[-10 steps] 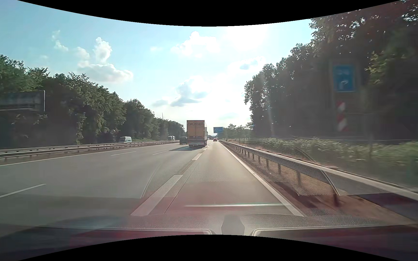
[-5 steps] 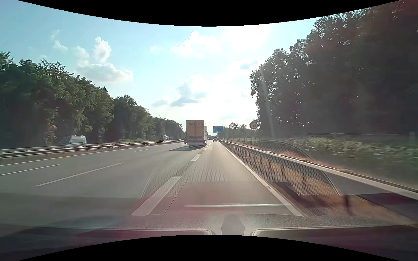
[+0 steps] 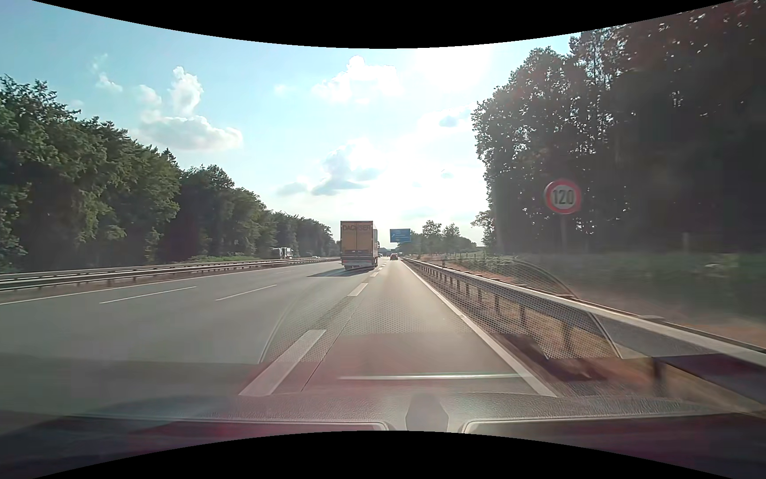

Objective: Follow the waypoints while adhering to traffic rules and regulations

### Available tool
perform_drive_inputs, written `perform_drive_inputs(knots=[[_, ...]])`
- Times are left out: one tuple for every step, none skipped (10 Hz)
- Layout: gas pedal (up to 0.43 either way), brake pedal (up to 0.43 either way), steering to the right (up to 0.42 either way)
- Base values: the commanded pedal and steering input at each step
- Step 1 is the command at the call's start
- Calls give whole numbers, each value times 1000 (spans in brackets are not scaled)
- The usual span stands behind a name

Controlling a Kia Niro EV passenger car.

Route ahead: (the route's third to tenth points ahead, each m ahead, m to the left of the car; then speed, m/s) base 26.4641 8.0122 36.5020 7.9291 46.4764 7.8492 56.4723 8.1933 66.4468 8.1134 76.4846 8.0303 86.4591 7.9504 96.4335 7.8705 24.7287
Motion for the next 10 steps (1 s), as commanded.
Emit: perform_drive_inputs(knots=[[169,0,-3],[169,0,-3],[169,0,-3],[169,0,-3],[169,0,-3],[169,0,-3],[169,0,-3],[169,0,-3],[169,0,-3],[169,0,-3]])
